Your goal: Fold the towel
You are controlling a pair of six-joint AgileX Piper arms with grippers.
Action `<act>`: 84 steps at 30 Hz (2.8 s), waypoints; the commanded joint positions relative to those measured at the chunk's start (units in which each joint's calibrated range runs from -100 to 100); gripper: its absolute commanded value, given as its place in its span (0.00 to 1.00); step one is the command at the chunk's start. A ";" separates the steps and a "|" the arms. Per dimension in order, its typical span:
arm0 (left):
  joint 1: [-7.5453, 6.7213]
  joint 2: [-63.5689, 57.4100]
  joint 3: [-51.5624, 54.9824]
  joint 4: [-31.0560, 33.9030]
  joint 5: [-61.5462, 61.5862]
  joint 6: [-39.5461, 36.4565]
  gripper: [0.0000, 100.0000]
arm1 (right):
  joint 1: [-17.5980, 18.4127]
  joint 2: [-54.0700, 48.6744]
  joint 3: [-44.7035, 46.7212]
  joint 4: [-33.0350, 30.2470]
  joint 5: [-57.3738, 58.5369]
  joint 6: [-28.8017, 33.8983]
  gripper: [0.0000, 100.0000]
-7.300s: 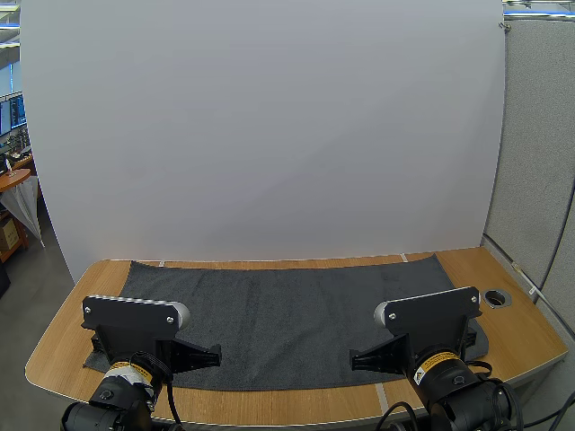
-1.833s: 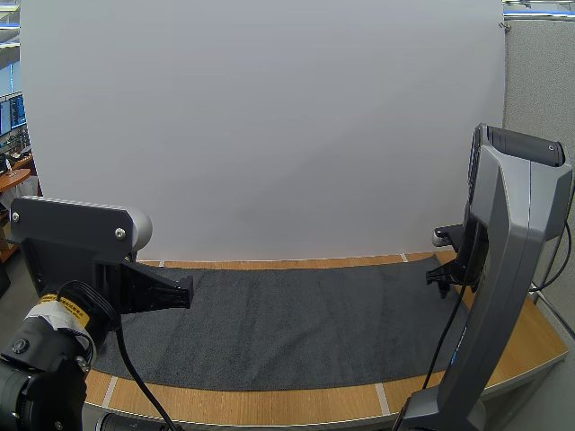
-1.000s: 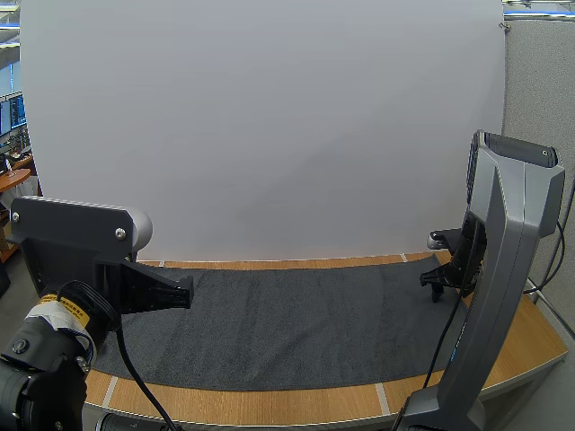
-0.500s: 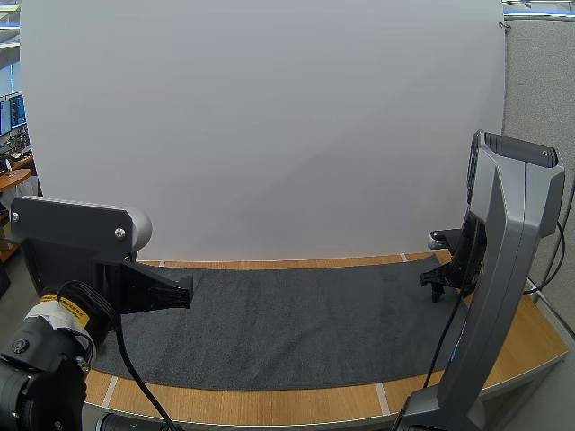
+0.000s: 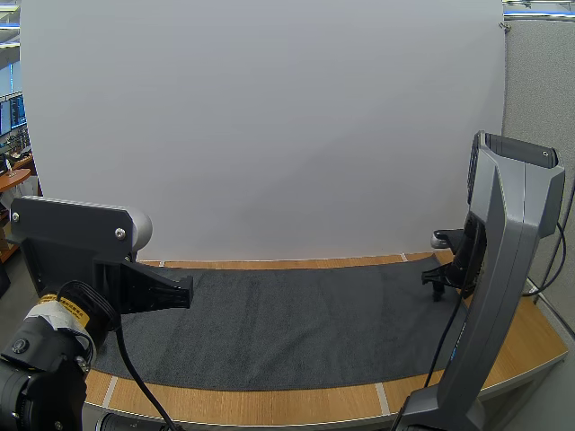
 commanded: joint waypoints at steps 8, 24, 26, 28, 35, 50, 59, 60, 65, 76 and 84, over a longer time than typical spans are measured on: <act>0.13 0.00 -0.49 -0.61 -0.58 0.08 0.00 | -5.83 -1.53 -5.59 22.97 14.91 -16.69 1.00; 0.13 0.00 -0.49 -0.61 -0.58 0.08 0.00 | -5.83 5.36 -5.85 26.55 17.50 -21.23 1.00; 0.13 0.00 -0.49 -0.61 -0.58 0.08 0.00 | -5.83 5.36 -5.85 27.95 19.98 -21.43 1.00; 0.13 0.00 -0.49 -0.61 -0.58 0.08 0.00 | -5.83 5.36 -5.85 29.18 22.84 -21.55 1.00; 0.13 0.00 -0.49 -0.61 -0.58 0.08 0.00 | -5.83 5.36 -5.85 31.76 30.94 -21.64 0.61; 0.13 0.00 -0.49 -0.61 -0.58 0.08 0.00 | -5.83 5.25 -6.47 33.83 35.81 -23.83 0.00; 0.13 0.00 -0.49 -0.61 -0.58 0.08 0.00 | -5.10 -1.19 -9.01 36.45 48.23 -24.19 0.00; 0.13 0.00 -0.49 -0.61 -0.58 0.08 0.00 | -4.66 -2.32 -9.01 36.25 48.98 -24.19 0.00; 0.13 0.00 -0.49 -0.61 -0.58 0.08 0.00 | -2.22 -7.52 -9.01 35.84 53.45 -24.19 0.00; 0.13 0.00 -0.49 -0.61 -0.58 0.08 0.00 | 4.00 -17.60 -9.01 35.59 53.86 -21.17 0.00; 0.13 0.00 -0.49 -0.61 -0.58 0.08 0.00 | 10.84 -23.84 -9.01 33.82 53.86 -14.87 0.00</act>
